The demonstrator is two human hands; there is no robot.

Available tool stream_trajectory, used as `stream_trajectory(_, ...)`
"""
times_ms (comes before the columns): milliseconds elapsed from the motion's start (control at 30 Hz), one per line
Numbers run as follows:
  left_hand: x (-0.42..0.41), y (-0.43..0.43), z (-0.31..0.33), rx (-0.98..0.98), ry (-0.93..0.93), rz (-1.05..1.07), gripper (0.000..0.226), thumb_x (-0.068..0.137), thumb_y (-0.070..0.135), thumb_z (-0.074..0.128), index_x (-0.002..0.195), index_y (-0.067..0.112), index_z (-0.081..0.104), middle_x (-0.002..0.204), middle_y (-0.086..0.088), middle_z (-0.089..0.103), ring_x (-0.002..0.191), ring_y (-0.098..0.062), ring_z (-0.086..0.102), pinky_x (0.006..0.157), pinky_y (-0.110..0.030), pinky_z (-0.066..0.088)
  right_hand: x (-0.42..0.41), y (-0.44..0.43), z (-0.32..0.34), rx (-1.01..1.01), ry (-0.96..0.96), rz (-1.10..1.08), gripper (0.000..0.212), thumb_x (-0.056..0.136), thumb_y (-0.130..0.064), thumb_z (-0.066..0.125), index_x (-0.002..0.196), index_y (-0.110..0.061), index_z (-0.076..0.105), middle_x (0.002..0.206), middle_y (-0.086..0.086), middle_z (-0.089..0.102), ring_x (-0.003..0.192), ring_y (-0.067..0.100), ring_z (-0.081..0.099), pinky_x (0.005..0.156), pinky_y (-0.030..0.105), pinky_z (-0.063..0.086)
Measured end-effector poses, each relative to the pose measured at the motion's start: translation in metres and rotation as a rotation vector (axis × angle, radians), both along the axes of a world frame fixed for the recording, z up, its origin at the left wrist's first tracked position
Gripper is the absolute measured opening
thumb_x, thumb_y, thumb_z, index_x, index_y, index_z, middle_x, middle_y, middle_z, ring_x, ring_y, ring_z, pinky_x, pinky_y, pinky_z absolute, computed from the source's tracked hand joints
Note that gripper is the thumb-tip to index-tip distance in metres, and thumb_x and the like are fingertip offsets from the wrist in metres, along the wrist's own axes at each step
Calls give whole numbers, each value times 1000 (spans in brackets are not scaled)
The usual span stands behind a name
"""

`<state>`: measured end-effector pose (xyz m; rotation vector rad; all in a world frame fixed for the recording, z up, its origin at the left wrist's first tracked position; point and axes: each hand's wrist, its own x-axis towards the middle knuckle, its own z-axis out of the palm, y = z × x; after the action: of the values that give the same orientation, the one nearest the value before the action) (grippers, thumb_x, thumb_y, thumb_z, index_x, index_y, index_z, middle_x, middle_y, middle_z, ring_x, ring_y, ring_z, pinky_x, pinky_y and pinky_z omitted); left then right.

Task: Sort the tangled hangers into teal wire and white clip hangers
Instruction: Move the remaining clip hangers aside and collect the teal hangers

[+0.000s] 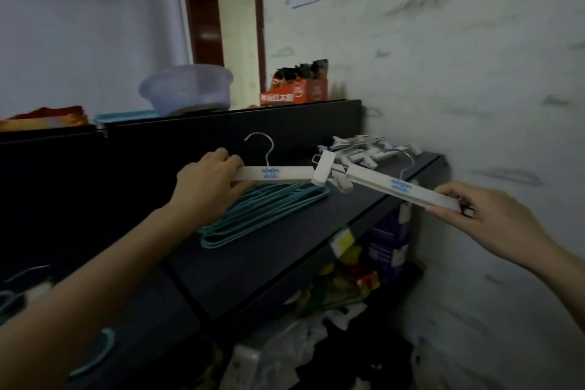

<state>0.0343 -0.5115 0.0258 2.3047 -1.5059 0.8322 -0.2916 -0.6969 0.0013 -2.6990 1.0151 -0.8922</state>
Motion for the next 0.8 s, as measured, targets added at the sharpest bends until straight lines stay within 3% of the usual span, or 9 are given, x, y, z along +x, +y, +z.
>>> stream_trajectory(167,-42,-81,-19,51,33,-31,41,91,49,44,113,15,52,104,-5,51,93,-23,52,65,-32,38,-43,-59,-7,33,10,-41,17,81,-43,63,79,-49,48,72,-20,56,66,3,51,56,23,36)
stream_trajectory(333,-74,-146,-30,151,80,-24,40,93,48,38,114,14,47,107,-7,48,96,-25,49,66,-32,36,-72,-110,-14,52,11,-115,14,80,-46,63,91,-37,60,84,-9,64,77,17,57,61,30,41)
stream_trajectory(467,-87,-194,-33,196,86,-32,40,95,46,36,116,13,45,113,-9,47,102,-26,49,72,-35,40,-80,-147,-16,53,-1,-140,16,80,-49,62,92,-39,60,89,-7,65,82,19,59,70,35,47)
stream_trajectory(800,-78,-327,-35,255,99,-25,43,96,43,35,119,8,43,124,-13,45,114,-31,45,83,-43,43,-65,-259,-4,20,-1,-117,13,82,-42,64,91,-38,55,88,-6,62,76,17,53,55,18,32)
